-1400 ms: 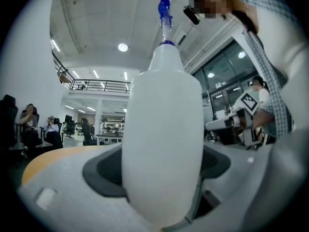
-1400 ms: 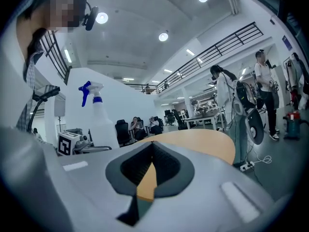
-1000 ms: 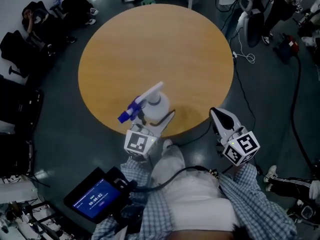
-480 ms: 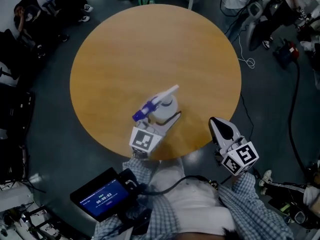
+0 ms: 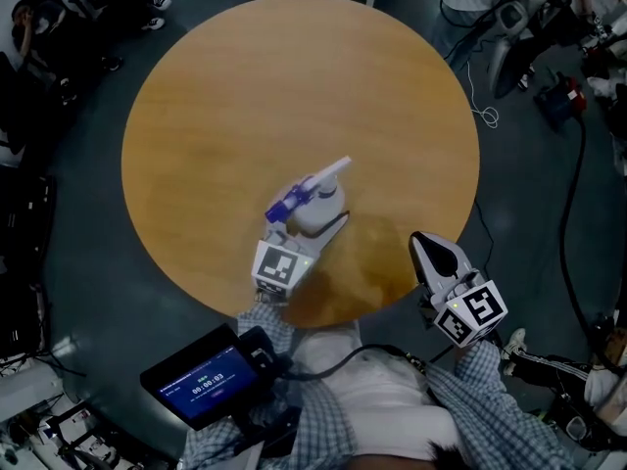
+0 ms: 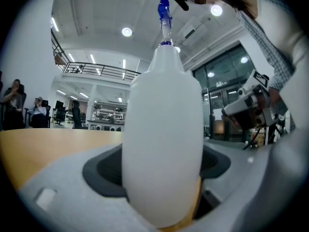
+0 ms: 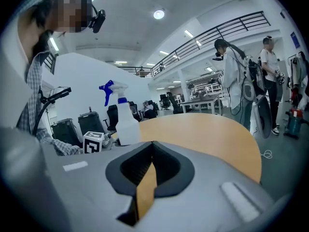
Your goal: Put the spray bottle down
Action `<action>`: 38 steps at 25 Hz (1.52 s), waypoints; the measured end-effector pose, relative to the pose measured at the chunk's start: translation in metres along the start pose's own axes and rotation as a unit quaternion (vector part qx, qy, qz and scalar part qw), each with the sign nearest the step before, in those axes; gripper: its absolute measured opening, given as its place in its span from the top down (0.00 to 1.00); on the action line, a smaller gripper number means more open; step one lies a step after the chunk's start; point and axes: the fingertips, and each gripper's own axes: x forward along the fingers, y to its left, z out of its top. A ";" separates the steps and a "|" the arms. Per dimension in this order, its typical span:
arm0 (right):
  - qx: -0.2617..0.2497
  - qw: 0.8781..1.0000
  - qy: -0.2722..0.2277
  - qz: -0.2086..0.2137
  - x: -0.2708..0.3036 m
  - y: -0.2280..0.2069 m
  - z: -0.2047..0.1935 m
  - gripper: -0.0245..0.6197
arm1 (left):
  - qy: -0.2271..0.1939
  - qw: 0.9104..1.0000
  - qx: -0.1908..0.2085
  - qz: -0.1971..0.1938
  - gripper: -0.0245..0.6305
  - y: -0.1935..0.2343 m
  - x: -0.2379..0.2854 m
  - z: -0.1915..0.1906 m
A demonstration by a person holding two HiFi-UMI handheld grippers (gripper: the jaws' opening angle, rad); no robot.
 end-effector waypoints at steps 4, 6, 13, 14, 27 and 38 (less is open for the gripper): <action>0.000 1.000 0.008 0.003 0.008 0.001 -0.004 0.96 | 0.027 0.999 0.014 -0.014 0.32 0.001 0.002 -0.013; 0.000 1.000 0.011 0.005 0.011 0.001 -0.006 0.96 | 0.034 0.999 0.016 -0.019 0.32 0.002 0.002 -0.022; 0.004 1.000 0.021 0.008 0.017 0.000 -0.011 0.96 | 0.053 0.998 0.009 -0.039 0.32 0.001 0.008 -0.022; 0.005 1.000 0.022 0.009 0.018 0.002 -0.011 0.96 | 0.057 0.998 0.008 -0.040 0.32 0.002 0.008 -0.025; 0.003 1.000 0.006 0.017 0.018 0.011 -0.007 0.96 | 0.110 0.992 -0.001 -0.059 0.32 -0.005 0.001 -0.044; 0.003 1.000 0.009 0.018 0.011 0.026 0.004 0.96 | 0.132 0.989 -0.042 -0.059 0.26 -0.006 -0.014 -0.051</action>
